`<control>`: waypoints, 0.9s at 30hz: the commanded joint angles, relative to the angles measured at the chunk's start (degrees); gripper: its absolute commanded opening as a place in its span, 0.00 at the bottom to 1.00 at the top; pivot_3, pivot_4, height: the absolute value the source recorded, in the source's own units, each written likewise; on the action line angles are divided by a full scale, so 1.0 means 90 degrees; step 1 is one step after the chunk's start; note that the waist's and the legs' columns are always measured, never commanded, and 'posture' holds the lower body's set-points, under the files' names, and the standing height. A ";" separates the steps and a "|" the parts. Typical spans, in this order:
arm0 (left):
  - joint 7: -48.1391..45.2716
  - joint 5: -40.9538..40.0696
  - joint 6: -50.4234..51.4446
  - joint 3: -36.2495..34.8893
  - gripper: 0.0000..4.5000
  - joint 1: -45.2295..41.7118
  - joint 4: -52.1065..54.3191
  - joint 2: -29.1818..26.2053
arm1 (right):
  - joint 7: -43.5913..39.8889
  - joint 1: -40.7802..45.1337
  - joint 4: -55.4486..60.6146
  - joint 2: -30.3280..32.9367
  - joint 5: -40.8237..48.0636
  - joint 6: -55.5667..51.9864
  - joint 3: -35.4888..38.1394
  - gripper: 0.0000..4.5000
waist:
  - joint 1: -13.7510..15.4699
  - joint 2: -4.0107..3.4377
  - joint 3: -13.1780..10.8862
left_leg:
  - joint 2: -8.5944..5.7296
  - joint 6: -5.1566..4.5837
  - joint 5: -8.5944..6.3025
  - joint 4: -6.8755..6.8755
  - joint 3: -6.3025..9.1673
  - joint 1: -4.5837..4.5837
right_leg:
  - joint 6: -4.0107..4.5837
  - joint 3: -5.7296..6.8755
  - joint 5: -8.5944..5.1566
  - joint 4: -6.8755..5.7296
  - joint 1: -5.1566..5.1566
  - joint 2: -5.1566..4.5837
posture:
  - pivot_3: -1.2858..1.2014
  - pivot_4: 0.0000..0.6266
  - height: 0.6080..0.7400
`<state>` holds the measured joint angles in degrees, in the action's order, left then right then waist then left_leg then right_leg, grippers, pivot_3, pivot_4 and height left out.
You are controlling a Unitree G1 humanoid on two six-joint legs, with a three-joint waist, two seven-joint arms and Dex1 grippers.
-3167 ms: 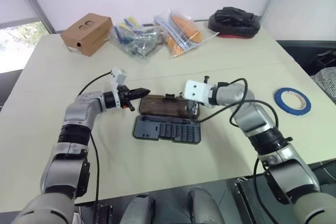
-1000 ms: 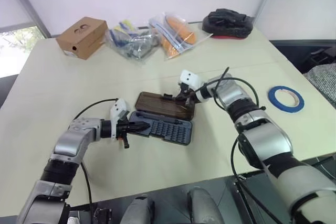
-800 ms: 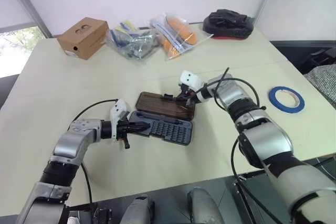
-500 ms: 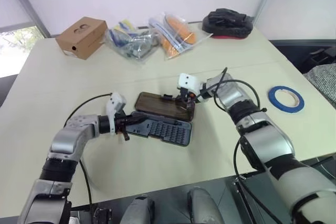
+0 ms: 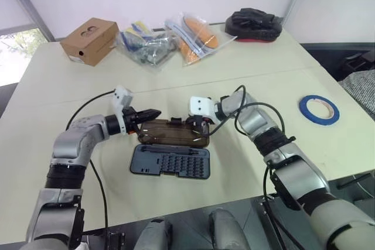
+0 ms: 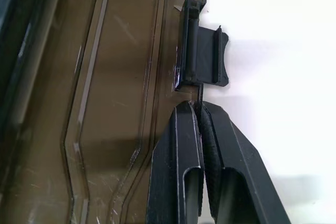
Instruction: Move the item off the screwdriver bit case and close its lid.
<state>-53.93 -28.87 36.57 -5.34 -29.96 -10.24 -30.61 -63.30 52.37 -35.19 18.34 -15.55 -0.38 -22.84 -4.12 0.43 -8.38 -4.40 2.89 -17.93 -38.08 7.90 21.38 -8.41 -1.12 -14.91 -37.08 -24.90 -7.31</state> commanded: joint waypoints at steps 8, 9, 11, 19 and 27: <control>0.0237 0.0061 -0.0357 -0.0401 0.00 -0.0266 -0.0681 -0.0081 | 0.1551 0.0003 0.0470 0.0316 -0.0569 0.1258 -0.0039 0.02 | 0.0025 0.0001 -0.0001 | -0.0005 0.0001 0.0001 -0.0007 0.0001 0.0003 | 0.0000 0.0000 0.0000 0.0000 0.0002 -0.0002 | 0.52 0.24 1.00; 0.0242 0.0082 -0.0404 -0.0422 0.00 -0.0290 -0.0788 -0.0089 | 0.1632 -0.0027 0.0562 0.0353 -0.0596 0.1292 -0.0030 0.02 | 0.0027 0.0001 -0.0001 | -0.0006 0.0001 0.0001 -0.0007 0.0001 0.0003 | 0.0000 0.0000 0.0000 0.0000 0.0002 -0.0002 | 0.52 0.24 1.00; 0.0293 0.0132 -0.0525 -0.0496 0.00 -0.0394 -0.1089 -0.0099 | 0.1734 -0.0118 0.0791 0.0434 -0.0629 0.1310 -0.0019 0.02 | 0.0023 0.0001 -0.0001 | -0.0006 0.0001 0.0001 -0.0007 0.0001 0.0003 | 0.0000 0.0000 0.0000 0.0000 0.0002 -0.0002 | 0.52 0.24 1.00; 0.0488 0.0241 -0.1042 -0.0877 0.00 -0.1185 -0.2638 -0.0206 | 0.1892 -0.0568 0.1716 0.0672 -0.0721 0.1181 -0.0047 0.02 | 0.0019 0.0003 -0.0002 | -0.0011 0.0001 0.0001 -0.0007 0.0002 0.0006 | 0.0000 0.0002 0.0000 0.0000 0.0001 -0.0002 | 0.52 0.24 1.00; -0.0192 0.0862 -0.1553 -0.0371 0.00 -0.1455 -0.3764 -0.0257 | 0.1955 -0.0748 0.2424 0.0723 -0.0822 0.1092 -0.0087 0.02 | 0.0016 0.0003 -0.0002 | -0.0014 0.0000 0.0000 -0.0005 0.0002 0.0006 | -0.0001 0.0003 0.0000 -0.0001 -0.0001 -0.0001 | 0.52 0.24 1.00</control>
<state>-53.19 -22.54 24.08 -9.77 -42.24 -43.87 -32.42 -46.01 45.54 -16.64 24.77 -22.96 9.12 -24.11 -3.98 0.45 -8.40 -4.53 2.90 -17.92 -38.13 7.91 21.43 -8.41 -1.09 -14.90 -37.09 -24.91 -7.33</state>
